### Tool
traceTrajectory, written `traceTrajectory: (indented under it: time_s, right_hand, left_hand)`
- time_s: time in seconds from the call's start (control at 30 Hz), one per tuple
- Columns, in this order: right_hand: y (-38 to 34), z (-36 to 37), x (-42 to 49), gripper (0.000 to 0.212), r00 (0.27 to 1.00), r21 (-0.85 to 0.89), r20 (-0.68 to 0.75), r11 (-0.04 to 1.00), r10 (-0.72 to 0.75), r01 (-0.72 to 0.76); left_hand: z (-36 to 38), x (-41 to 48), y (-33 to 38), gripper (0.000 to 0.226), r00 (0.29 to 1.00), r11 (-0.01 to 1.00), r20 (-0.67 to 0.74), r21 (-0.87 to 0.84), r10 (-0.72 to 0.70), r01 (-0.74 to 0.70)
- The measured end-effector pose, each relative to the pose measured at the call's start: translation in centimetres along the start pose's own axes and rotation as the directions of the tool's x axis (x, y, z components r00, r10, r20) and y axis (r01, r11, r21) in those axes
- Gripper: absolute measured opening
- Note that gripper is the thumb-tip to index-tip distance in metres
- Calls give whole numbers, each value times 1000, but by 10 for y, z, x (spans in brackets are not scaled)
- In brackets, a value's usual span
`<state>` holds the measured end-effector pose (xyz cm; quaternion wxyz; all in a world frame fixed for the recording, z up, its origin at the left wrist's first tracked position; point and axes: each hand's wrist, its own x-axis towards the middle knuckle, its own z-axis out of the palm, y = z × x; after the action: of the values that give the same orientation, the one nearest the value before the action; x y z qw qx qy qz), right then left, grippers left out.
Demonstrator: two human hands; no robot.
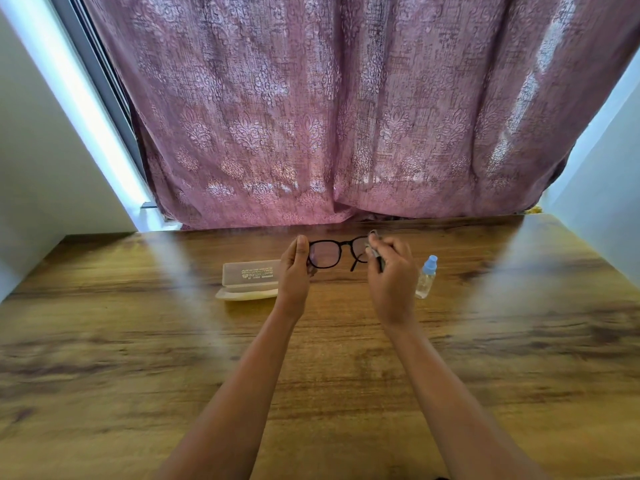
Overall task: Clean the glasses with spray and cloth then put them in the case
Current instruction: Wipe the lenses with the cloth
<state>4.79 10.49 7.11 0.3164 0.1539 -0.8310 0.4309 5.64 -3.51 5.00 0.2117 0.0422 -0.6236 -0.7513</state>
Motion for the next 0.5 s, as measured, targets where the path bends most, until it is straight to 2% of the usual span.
traceTrajectory:
  time_s: [0.07, 0.13, 0.3, 0.5]
  right_hand:
    - [-8, 7, -7, 25, 995, -8, 54, 997, -80, 80]
    - [-7, 8, -6, 25, 993, 6, 67, 995, -98, 98]
    - [9, 0, 6, 23, 997, 15, -44, 998, 68, -67]
    - [-5, 11, -7, 26, 992, 13, 59, 994, -110, 109]
  left_hand:
    - [2, -1, 0, 38, 1000, 1000, -2, 8, -11, 11]
    - [1, 0, 0, 37, 1000, 1000, -10, 2, -14, 14]
    - [-4, 4, 0, 39, 1000, 999, -17, -37, 9, -10]
    - [-3, 6, -6, 37, 1000, 999, -13, -35, 4, -5]
